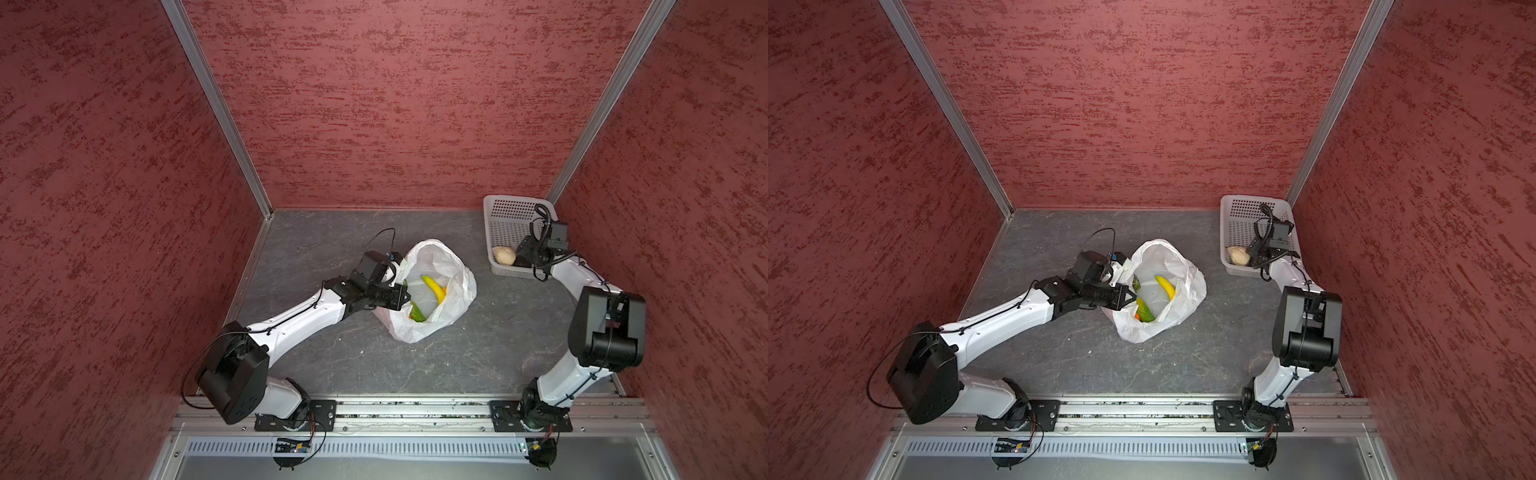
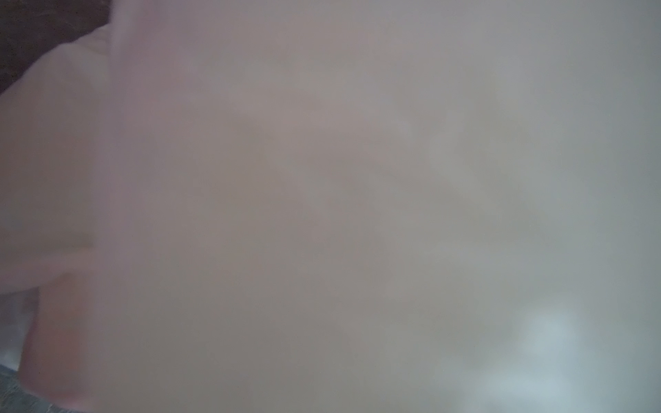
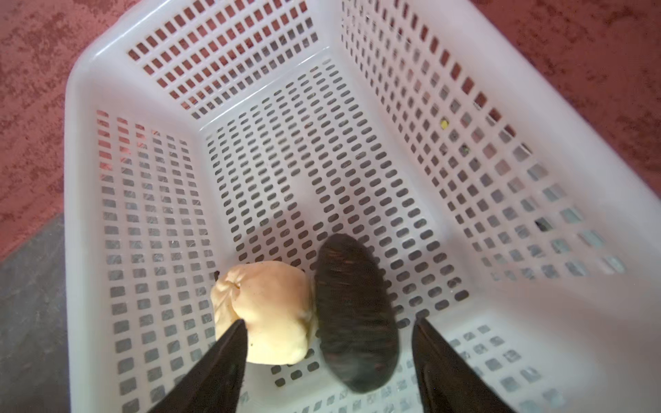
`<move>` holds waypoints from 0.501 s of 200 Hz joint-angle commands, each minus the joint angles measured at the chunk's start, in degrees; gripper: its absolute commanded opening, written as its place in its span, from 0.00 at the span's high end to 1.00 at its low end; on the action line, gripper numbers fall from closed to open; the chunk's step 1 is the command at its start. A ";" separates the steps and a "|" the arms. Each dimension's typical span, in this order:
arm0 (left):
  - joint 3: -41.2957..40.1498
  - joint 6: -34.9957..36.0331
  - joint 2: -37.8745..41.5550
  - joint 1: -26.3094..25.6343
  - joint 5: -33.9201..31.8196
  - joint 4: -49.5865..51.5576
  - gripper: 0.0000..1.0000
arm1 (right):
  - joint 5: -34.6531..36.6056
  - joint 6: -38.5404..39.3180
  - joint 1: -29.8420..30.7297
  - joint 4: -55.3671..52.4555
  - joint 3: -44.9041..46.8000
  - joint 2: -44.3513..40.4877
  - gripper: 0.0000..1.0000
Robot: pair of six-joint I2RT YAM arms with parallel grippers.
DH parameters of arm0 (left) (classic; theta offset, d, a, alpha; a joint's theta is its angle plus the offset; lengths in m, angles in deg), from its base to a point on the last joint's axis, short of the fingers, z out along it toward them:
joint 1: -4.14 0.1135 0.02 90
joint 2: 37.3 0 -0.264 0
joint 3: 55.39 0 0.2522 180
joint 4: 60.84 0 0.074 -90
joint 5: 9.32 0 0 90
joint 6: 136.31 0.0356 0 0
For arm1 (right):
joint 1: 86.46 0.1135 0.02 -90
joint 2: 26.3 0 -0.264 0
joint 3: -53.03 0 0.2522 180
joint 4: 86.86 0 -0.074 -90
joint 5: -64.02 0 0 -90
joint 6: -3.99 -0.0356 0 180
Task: Untie the knot of the plastic bag and take out the fruit
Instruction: Place the fruit in the basket.
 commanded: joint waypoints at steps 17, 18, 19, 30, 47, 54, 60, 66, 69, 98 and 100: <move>-0.08 0.19 1.19 -0.29 -0.64 -0.03 1.00 | -2.36 0.29 0.05 -1.38 -1.35 -3.86 0.04; -0.08 0.20 1.19 -0.30 -0.65 -0.06 1.00 | -2.53 0.29 0.01 -1.46 -1.34 -3.97 0.03; -0.04 0.25 1.19 -0.30 -0.65 -0.07 1.00 | -2.70 0.28 0.03 -1.63 -1.34 -3.99 0.02; -0.05 0.30 1.19 -0.30 -0.64 0.00 1.00 | -4.83 0.66 0.33 -2.66 -0.95 -5.15 0.01; -0.09 0.30 1.39 -0.30 -0.65 -0.08 1.00 | -8.05 1.88 1.64 -4.72 0.06 -7.69 0.01; -0.05 0.30 1.36 -0.28 -0.65 -0.13 1.00 | -9.62 2.42 2.34 -5.58 0.48 -9.02 0.01; -0.16 0.31 1.50 -0.28 -0.73 -0.19 1.00 | -11.18 3.03 3.05 -6.13 1.11 -10.38 0.01; -0.09 0.30 1.51 -0.30 -0.74 -0.26 1.00 | -12.58 3.41 3.90 -6.60 1.85 -11.83 0.01; -0.11 0.25 1.51 -0.30 -0.74 -0.20 1.00 | -13.18 3.52 4.35 -6.70 2.21 -12.66 0.01; 0.14 0.38 1.45 -0.39 -0.73 -0.26 1.00 | -16.18 4.06 11.02 -11.04 2.33 -20.04 0.01; 0.10 0.38 1.52 -0.44 -0.73 -0.32 1.00 | -16.15 4.06 11.59 -11.69 2.02 -20.38 0.01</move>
